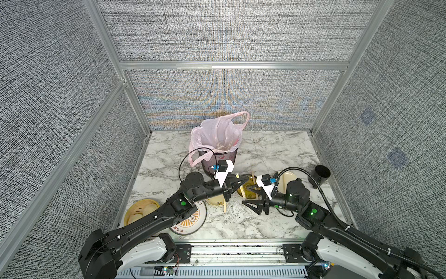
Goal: Remove the packaging of disposable chopsticks
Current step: Pick up the disposable chopsticks from the center of the board.
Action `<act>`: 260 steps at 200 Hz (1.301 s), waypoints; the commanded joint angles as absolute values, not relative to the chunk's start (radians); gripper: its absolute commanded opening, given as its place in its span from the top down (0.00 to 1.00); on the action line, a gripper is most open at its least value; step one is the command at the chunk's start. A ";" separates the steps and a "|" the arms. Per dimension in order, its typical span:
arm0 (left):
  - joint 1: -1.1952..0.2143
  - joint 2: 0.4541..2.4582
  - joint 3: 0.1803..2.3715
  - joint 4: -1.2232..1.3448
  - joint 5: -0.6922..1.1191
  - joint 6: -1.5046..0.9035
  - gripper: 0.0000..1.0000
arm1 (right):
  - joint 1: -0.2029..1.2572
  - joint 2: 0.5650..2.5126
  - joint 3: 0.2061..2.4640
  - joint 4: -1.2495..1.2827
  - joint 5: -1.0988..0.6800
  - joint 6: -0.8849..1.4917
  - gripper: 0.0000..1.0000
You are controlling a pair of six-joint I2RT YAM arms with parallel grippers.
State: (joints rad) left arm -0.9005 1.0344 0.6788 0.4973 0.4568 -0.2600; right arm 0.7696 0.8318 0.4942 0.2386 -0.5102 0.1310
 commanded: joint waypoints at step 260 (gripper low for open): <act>-0.899 1.066 0.698 0.580 0.592 -0.284 1.00 | 0.793 0.833 0.422 0.282 -0.532 0.063 0.73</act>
State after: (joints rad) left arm -0.9005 1.0653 0.6872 0.5510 0.5526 -0.2878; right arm 0.7918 0.8402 0.4179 0.2775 -0.5468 0.0605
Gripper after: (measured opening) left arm 0.067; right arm 0.281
